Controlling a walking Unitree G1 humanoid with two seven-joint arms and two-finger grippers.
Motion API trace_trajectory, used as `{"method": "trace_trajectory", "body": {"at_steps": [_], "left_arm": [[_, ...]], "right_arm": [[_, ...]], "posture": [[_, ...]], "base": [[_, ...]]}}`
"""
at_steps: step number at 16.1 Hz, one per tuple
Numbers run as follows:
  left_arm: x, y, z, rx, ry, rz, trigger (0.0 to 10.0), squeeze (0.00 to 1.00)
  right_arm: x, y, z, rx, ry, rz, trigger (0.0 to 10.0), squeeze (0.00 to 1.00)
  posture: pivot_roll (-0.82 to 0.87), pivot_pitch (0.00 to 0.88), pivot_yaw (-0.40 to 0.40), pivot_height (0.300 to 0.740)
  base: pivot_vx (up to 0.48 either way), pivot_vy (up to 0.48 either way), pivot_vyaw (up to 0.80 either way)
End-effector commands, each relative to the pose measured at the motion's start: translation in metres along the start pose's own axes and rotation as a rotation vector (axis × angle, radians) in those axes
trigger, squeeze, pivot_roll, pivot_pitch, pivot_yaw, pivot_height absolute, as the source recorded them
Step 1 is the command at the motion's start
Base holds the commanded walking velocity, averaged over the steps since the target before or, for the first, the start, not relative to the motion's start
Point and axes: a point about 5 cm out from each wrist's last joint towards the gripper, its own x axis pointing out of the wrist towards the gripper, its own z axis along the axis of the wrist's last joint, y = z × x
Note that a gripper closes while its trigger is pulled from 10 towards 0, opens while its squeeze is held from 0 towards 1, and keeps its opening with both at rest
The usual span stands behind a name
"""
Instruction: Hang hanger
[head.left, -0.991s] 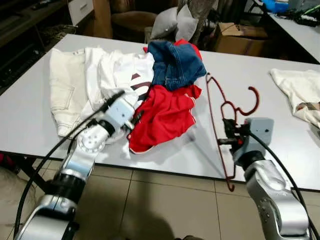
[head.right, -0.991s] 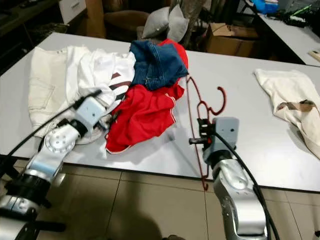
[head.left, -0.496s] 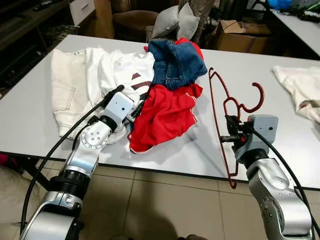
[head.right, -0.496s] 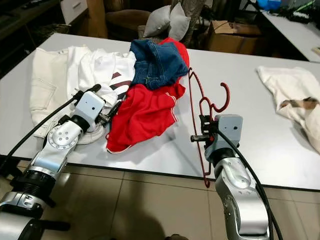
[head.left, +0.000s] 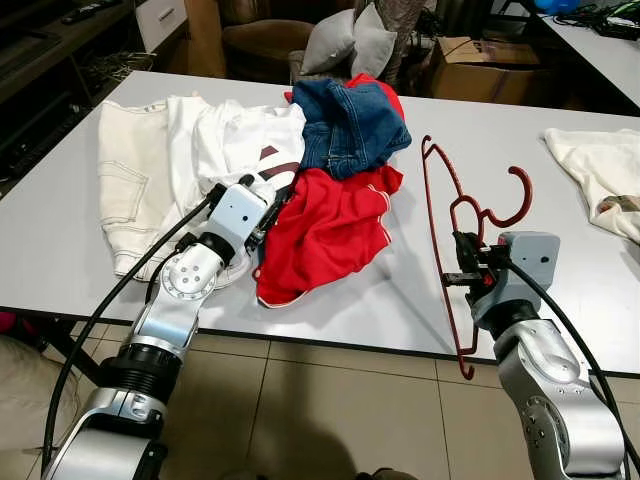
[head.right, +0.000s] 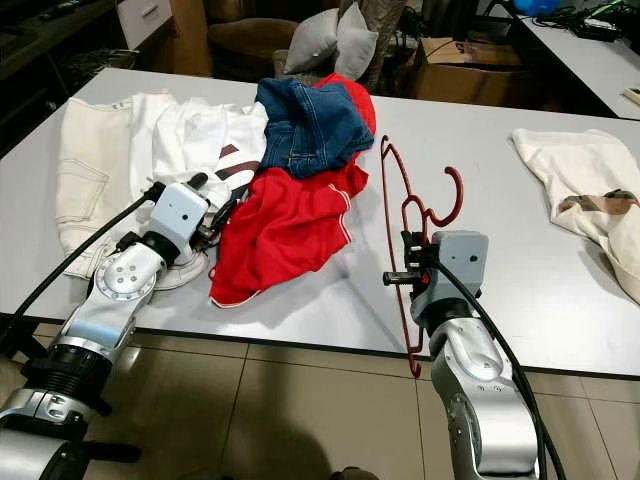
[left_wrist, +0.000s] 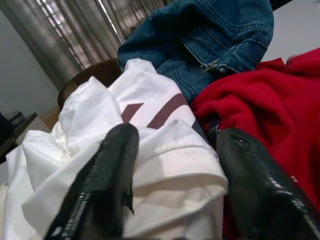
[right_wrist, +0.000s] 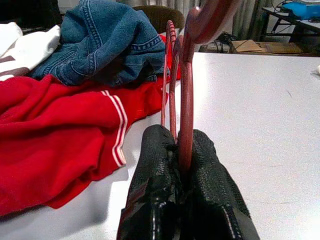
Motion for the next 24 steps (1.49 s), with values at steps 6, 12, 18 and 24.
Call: {"method": "trace_trajectory", "body": {"at_steps": [6,12,18,24], "left_arm": [[0.007,0.002,0.012,-0.083,-0.03,0.018,0.0,0.0],[0.063,0.015,0.073,-0.223,-0.152,-0.014,0.0,0.0],[0.095,-0.02,0.164,-0.276,-0.397,-0.197,0.0,0.0],[0.051,-0.008,0.08,-0.428,-0.245,-0.144,10.0,1.0]], "right_arm": [[-0.005,-0.007,0.0,0.006,0.005,-0.042,10.0,0.0],[-0.008,-0.02,0.004,0.018,-0.022,-0.145,10.0,0.0],[-0.017,-0.033,0.005,0.028,-0.043,-0.247,10.0,0.0],[-0.023,-0.013,0.001,0.035,-0.02,-0.141,10.0,0.0]], "posture": [[-0.04,0.01,-0.013,0.74],[-0.07,0.0,0.022,0.74],[-0.11,0.0,0.077,0.74],[-0.07,0.0,0.042,0.74]], "base": [[0.0,0.0,0.0],[0.0,0.0,0.0],[0.0,0.0,0.0],[0.0,0.0,0.0]]}}
